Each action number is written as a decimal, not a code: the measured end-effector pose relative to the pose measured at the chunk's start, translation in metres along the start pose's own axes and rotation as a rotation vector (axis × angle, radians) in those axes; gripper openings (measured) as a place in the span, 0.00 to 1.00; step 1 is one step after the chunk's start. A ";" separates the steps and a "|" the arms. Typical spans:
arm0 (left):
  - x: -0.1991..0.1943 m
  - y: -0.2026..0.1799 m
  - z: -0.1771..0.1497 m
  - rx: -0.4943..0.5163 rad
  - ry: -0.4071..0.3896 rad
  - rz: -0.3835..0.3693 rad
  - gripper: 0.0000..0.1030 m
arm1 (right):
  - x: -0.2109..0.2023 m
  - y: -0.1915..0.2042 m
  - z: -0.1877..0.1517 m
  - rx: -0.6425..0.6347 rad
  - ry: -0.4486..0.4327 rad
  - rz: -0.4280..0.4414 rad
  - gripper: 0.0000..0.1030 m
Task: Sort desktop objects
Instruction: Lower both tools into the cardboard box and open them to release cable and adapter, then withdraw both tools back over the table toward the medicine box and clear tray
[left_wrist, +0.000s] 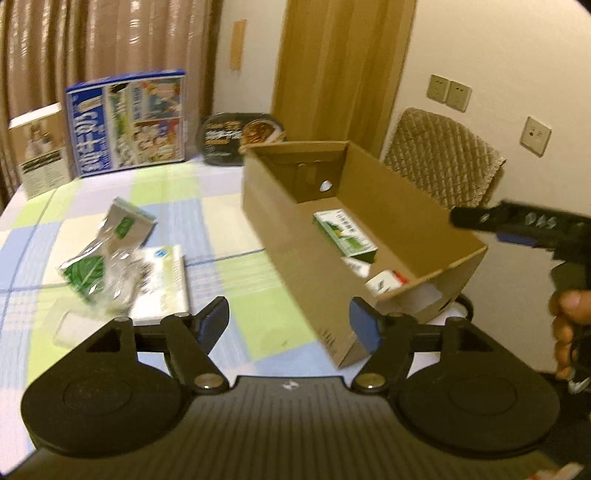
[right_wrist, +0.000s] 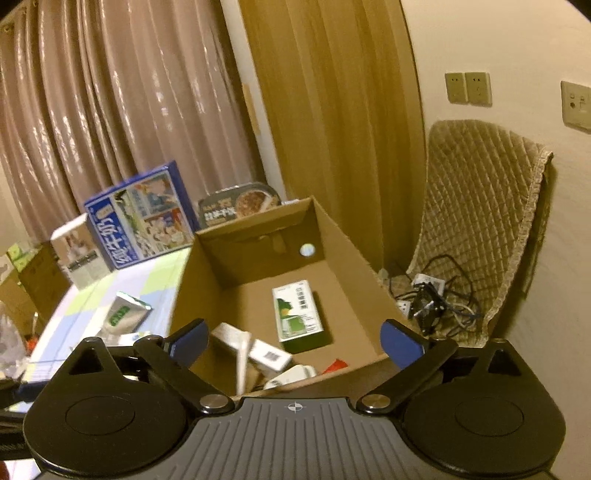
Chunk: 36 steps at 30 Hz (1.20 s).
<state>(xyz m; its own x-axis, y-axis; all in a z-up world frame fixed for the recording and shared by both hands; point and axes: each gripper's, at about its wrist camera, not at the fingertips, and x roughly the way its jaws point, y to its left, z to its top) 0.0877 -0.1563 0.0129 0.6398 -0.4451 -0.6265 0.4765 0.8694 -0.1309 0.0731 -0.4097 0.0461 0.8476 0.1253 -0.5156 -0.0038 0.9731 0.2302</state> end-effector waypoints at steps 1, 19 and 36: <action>-0.005 0.005 -0.004 -0.012 0.003 0.007 0.75 | -0.004 0.004 -0.001 0.000 -0.003 0.008 0.96; -0.116 0.091 -0.041 -0.048 -0.026 0.261 0.99 | -0.050 0.116 -0.034 -0.091 0.017 0.235 0.98; -0.164 0.094 -0.065 -0.086 -0.067 0.322 0.99 | -0.072 0.124 -0.061 -0.118 0.035 0.274 0.98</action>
<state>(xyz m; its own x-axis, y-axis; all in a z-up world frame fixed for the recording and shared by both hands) -0.0116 0.0119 0.0530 0.7888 -0.1558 -0.5945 0.1931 0.9812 -0.0008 -0.0210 -0.2857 0.0611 0.7876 0.3906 -0.4766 -0.2931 0.9178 0.2678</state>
